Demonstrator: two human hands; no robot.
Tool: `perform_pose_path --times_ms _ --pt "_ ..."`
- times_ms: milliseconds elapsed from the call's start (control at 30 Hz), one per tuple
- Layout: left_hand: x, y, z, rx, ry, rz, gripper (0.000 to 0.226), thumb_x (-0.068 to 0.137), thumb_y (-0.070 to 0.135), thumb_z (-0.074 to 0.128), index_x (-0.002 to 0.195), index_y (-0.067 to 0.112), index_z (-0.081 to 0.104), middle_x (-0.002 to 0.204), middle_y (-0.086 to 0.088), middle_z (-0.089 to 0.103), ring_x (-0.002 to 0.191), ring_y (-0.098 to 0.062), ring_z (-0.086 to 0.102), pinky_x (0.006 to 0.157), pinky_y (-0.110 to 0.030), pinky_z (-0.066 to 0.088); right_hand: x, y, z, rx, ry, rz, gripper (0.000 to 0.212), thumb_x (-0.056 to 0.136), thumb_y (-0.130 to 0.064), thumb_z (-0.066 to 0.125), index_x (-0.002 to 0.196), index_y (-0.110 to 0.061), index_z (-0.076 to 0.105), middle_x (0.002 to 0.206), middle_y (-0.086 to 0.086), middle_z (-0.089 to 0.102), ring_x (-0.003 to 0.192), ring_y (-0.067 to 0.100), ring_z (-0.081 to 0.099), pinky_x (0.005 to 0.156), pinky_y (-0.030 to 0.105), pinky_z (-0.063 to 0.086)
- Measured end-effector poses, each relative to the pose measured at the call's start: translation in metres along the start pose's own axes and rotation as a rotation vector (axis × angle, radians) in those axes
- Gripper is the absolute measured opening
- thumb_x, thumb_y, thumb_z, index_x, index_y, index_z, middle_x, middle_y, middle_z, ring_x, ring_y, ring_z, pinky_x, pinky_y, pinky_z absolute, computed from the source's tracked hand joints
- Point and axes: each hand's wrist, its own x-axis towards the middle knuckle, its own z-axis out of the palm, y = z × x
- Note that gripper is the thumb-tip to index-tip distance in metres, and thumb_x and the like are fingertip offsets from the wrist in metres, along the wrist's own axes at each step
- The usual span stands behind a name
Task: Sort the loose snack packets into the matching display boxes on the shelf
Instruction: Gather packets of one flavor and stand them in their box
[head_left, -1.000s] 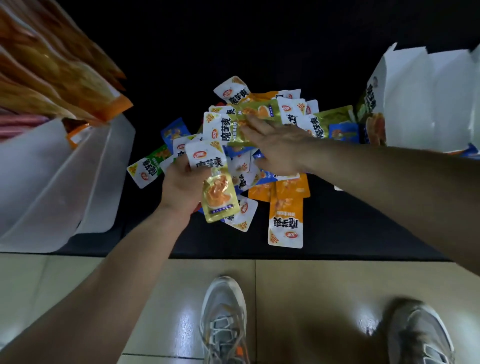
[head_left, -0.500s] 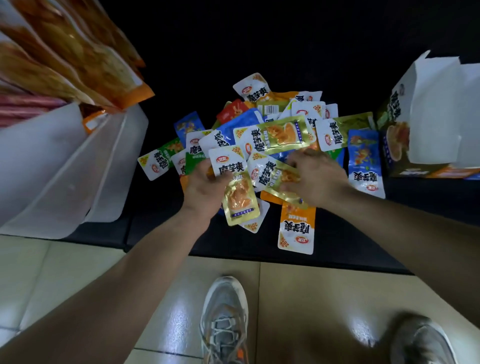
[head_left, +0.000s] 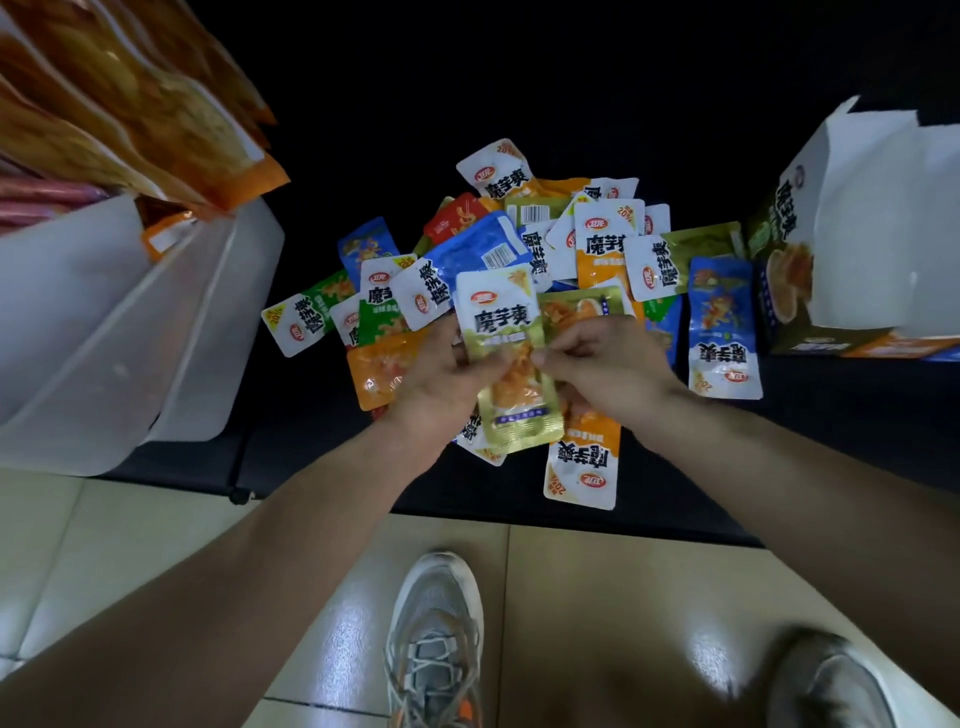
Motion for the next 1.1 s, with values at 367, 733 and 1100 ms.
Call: perform_pose_path --times_ms 367,733,1100 --pt "0.018 -0.010 -0.032 0.173 0.213 -0.013 0.033 0.094 0.006 0.065 0.125 0.012 0.056 0.108 0.002 0.069 0.097 -0.008 0.065 0.075 -0.022 0.048 0.008 0.035 -0.026 -0.967 0.073 -0.225 0.090 0.077 -0.052 0.077 0.150 -0.024 0.032 0.140 0.009 0.038 0.131 0.031 0.035 0.107 0.049 0.037" --pt "0.013 -0.009 -0.021 0.173 0.154 -0.017 0.034 0.092 0.010 0.068 0.124 0.015 0.056 0.113 0.000 0.070 0.104 -0.015 0.067 0.089 -0.035 0.053 0.000 0.042 -0.037 -0.870 0.079 -0.115 0.090 0.060 -0.060 0.086 0.128 -0.018 0.044 0.123 0.008 0.048 0.114 0.030 0.053 0.089 0.041 0.045" --pt "-0.002 0.001 0.012 0.063 0.033 -0.035 0.038 0.082 0.020 0.070 0.118 0.030 0.059 0.112 0.004 0.073 0.108 -0.019 0.069 0.100 -0.051 0.052 -0.018 0.036 -0.052 0.116 -0.013 0.003 0.023 0.096 -0.018 0.066 0.107 0.002 0.062 0.099 0.021 0.070 0.093 0.036 0.069 0.078 0.049 0.061"
